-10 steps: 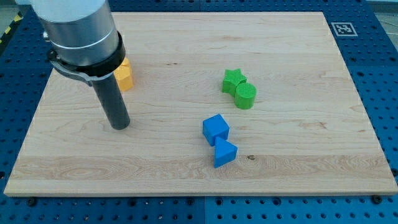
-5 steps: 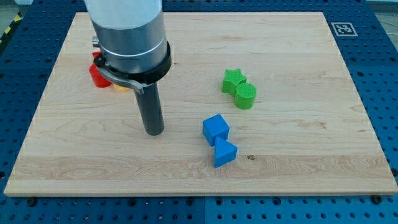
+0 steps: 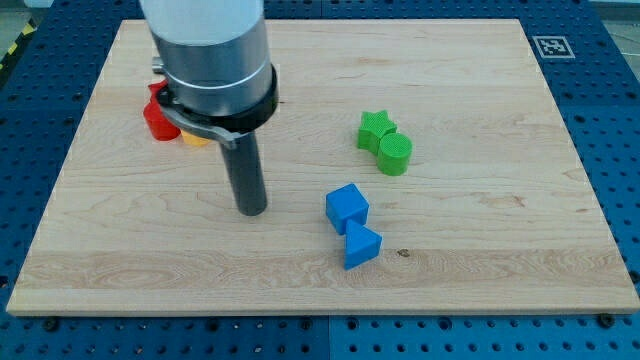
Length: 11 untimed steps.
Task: Place the blue triangle close to the green blocks
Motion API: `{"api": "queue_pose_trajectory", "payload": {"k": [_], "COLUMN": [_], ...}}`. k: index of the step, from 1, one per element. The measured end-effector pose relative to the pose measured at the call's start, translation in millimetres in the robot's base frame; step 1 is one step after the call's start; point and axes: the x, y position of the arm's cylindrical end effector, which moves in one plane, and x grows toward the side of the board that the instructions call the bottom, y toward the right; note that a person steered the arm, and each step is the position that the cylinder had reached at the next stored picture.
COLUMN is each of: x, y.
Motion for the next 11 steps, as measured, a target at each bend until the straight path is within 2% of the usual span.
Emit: {"api": "queue_pose_trajectory", "payload": {"k": [1, 3, 4, 8, 11], "x": [13, 72, 77, 70, 35], "y": [13, 25, 35, 130, 130]}}
